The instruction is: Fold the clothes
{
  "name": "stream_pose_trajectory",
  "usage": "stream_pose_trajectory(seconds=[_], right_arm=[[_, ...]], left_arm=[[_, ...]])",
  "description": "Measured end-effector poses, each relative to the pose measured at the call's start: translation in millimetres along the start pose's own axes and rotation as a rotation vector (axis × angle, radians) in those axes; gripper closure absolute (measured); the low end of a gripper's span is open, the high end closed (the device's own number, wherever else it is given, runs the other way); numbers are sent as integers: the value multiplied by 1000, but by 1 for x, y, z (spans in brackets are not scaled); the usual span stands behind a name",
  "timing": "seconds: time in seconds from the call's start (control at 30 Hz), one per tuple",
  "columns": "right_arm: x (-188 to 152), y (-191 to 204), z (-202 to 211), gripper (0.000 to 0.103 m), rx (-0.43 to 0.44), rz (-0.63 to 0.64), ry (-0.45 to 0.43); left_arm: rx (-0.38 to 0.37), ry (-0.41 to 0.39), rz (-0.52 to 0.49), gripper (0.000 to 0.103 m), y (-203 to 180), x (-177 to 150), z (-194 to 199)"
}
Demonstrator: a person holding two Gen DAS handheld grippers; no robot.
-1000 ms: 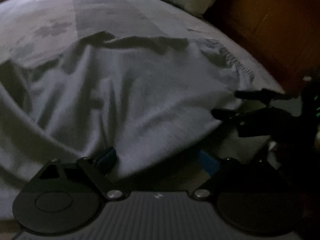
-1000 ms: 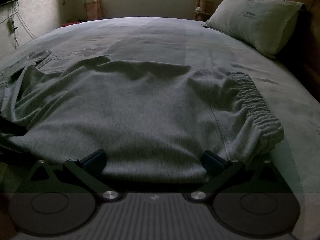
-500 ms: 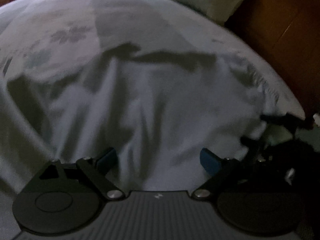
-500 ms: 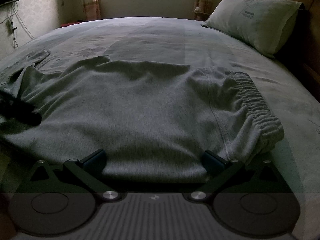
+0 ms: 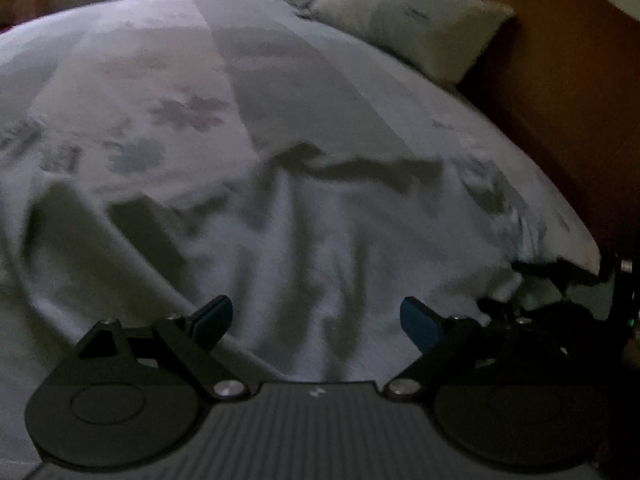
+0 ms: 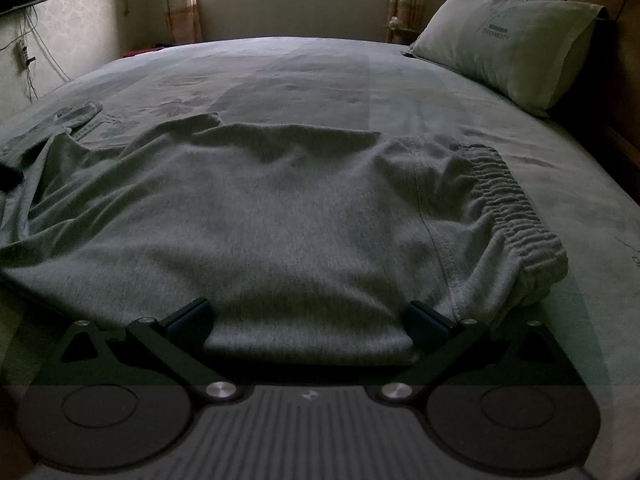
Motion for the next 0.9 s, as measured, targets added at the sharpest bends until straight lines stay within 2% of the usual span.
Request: stream_pose_trajectory(seconds=[0.07,0.13,0.23,0.33,0.43,0.5,0.6,0.9], right_arm=[[0,0,0,0,0,-1,0],[0,0,0,0,1,0,-1],[0,0,0,0,0,-1,1],[0,0,0,0,0,-1,5],[0,0,0,0,-1,-2,7],[1,0,0,0,-2,-2,10],[1,1,0,0,-6,-4,15],[3,2,-2,0,-18,-15,25]], left_arm=[[29,-32,37,12,23,7,13],[49,-63,120,12,52,9,22],[46,-117,327,13,104,3,30],[9,-169,557,14,152,-13,26],[-11,-189,693,14,182,-30,13],[-32,-191,740,14,191,-40,3],[-74,-230,759,14,195,-46,-5],[-118,-294,784,14,214,-20,-30]])
Point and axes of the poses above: each gripper's, at about its wrist camera, not at the fingertips, and z roughly against the way its jaws point, y to its left, x to its top, the point moved 4 cm from there along -z, roughly the way its jaws point, and after that the axes turned 2 degrees about x, right-handed, at the moved point
